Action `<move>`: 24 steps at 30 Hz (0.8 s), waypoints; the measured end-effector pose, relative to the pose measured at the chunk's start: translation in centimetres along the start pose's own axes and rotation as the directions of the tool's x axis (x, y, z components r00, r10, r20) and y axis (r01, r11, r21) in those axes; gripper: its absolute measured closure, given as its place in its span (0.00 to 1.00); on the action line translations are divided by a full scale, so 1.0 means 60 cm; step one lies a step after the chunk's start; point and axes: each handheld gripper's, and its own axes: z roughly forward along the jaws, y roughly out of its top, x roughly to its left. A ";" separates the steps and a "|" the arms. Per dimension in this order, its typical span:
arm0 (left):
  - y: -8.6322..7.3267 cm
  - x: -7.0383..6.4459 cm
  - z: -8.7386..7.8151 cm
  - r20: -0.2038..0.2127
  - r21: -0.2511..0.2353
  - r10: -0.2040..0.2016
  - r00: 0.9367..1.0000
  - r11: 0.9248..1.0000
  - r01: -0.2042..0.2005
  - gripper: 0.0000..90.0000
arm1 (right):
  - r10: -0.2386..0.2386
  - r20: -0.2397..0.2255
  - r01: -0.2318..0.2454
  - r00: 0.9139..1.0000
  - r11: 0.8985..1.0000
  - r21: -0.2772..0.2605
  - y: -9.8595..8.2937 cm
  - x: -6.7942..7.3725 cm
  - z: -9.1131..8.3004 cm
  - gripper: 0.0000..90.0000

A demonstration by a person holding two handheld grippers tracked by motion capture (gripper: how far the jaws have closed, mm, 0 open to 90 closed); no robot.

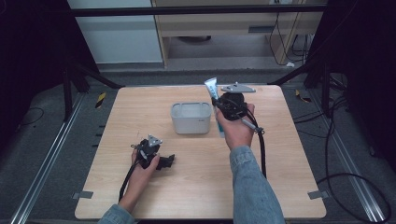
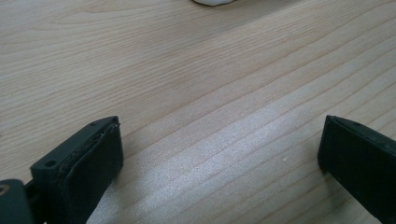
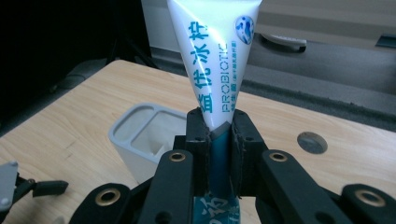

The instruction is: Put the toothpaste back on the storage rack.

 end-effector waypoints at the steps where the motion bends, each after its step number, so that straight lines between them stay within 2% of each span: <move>1: 0.000 0.000 0.000 0.000 0.002 0.001 1.000 1.000 -0.001 0.00 | 0.004 -0.005 -0.004 1.000 1.000 -0.014 0.008 0.004 0.004 0.89; 8: 0.000 0.000 0.000 0.000 0.002 0.000 1.000 1.000 0.000 0.00 | 0.034 -0.026 -0.036 0.999 0.996 -0.084 0.041 0.016 0.012 0.89; 14: 0.000 0.000 0.000 0.001 0.002 0.001 1.000 1.000 -0.001 0.00 | 0.036 -0.028 -0.039 0.999 0.991 -0.127 0.062 0.026 0.025 0.89; 24: 0.000 0.000 0.000 0.001 0.002 0.001 1.000 1.000 -0.001 0.00 | 0.044 -0.015 -0.046 0.999 0.985 -0.164 0.080 0.030 0.047 0.89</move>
